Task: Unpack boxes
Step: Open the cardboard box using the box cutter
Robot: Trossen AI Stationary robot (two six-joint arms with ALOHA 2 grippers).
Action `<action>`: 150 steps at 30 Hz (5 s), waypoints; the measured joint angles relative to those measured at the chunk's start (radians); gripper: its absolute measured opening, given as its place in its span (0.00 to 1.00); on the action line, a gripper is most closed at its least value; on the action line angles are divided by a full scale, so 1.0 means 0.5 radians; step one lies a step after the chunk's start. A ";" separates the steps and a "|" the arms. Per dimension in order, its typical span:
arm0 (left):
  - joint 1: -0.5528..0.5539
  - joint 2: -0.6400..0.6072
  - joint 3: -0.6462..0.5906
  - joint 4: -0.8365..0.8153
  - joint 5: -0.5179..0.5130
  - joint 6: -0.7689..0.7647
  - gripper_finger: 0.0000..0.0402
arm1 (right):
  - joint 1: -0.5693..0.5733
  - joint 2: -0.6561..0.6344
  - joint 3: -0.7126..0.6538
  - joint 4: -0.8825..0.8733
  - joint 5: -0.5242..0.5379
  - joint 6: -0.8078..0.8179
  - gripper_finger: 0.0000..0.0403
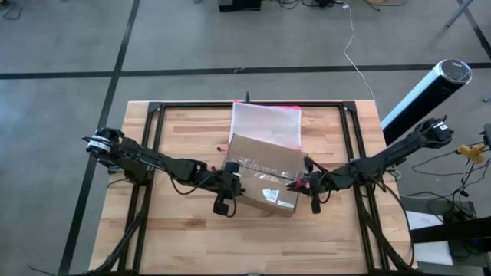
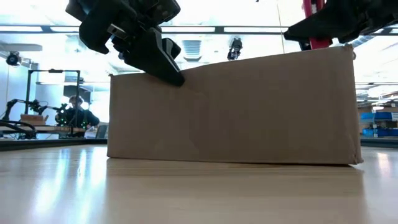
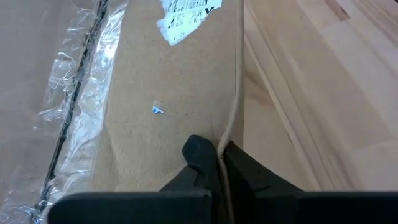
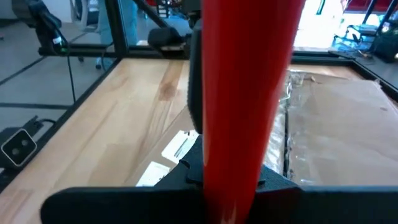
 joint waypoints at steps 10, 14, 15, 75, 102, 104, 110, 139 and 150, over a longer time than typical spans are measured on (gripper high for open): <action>-0.001 0.000 0.001 0.000 0.021 -0.001 0.00 | 0.000 0.090 0.000 0.017 0.015 -0.068 0.01; -0.001 0.000 0.001 0.000 0.033 -0.011 0.00 | 0.001 0.088 0.000 0.013 0.038 -0.126 0.01; -0.001 0.000 0.001 -0.001 0.037 -0.013 0.00 | 0.001 0.088 0.000 0.009 0.060 -0.133 0.01; -0.005 0.005 -0.007 0.076 -0.088 -0.371 0.00 | 0.003 -0.041 -0.066 -0.101 1.114 0.705 0.01; -0.002 0.029 -0.018 0.318 -0.294 -0.633 0.00 | -0.102 0.315 -0.068 0.440 1.655 0.767 0.01; -0.001 0.038 -0.016 0.331 -0.303 -0.636 0.00 | -0.129 0.397 -0.068 0.489 1.648 0.775 0.01; -0.001 0.050 -0.013 0.335 -0.327 -0.651 0.00 | -0.145 0.514 -0.068 0.508 1.670 0.847 0.01; 0.000 0.051 -0.011 0.331 -0.332 -0.677 0.00 | -0.140 0.389 0.000 0.095 1.661 0.894 0.01; 0.001 0.050 -0.011 0.326 -0.338 -0.684 0.00 | -0.122 0.388 0.074 0.045 1.640 0.851 0.01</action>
